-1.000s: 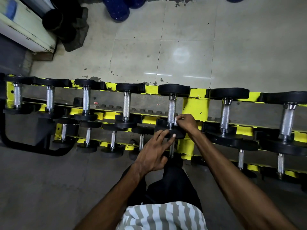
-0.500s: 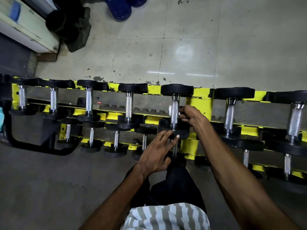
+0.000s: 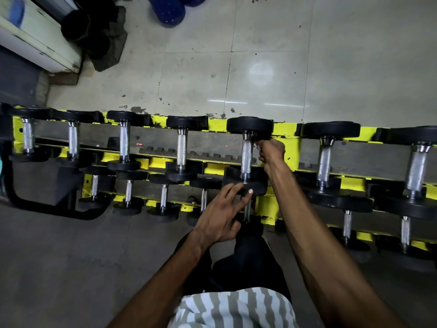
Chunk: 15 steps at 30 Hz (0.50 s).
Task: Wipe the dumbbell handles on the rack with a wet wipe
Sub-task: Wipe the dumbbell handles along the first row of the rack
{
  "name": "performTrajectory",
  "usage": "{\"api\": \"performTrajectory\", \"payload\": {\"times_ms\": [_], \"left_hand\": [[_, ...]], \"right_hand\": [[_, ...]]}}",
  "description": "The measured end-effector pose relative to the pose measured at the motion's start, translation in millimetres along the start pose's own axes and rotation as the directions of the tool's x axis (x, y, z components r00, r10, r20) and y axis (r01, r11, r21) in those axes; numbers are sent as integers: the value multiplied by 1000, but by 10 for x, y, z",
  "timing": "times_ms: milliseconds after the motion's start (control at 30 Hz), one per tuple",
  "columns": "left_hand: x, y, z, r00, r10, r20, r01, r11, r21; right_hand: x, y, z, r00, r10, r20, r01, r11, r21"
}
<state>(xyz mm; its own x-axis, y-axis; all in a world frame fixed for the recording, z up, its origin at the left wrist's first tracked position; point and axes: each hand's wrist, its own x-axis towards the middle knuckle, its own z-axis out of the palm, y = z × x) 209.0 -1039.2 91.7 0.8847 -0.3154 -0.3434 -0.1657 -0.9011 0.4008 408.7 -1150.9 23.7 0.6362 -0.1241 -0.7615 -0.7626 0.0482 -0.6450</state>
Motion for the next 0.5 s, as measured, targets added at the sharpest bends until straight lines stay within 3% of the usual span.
{"api": "performTrajectory", "payload": {"times_ms": [100,267,367,500], "left_hand": [[-5,8,1,1000,-1,1,1,1000,0],[-2,-22,14,1000,-2,24,2,1000,0],[1,-58,7,999,2,40,-1,1000,-10],[-17,-84,32,999,22,36,-21,1000,-23]], "right_hand": [[-63,77,-62,980,-193,-48,193,981,-10],[-169,232,-156,891,-453,-1,441,868,-227],[-261,330,-307,898,-427,109,437,832,-343],[-388,548,-455,942,-268,201,332,826,-455]]}}
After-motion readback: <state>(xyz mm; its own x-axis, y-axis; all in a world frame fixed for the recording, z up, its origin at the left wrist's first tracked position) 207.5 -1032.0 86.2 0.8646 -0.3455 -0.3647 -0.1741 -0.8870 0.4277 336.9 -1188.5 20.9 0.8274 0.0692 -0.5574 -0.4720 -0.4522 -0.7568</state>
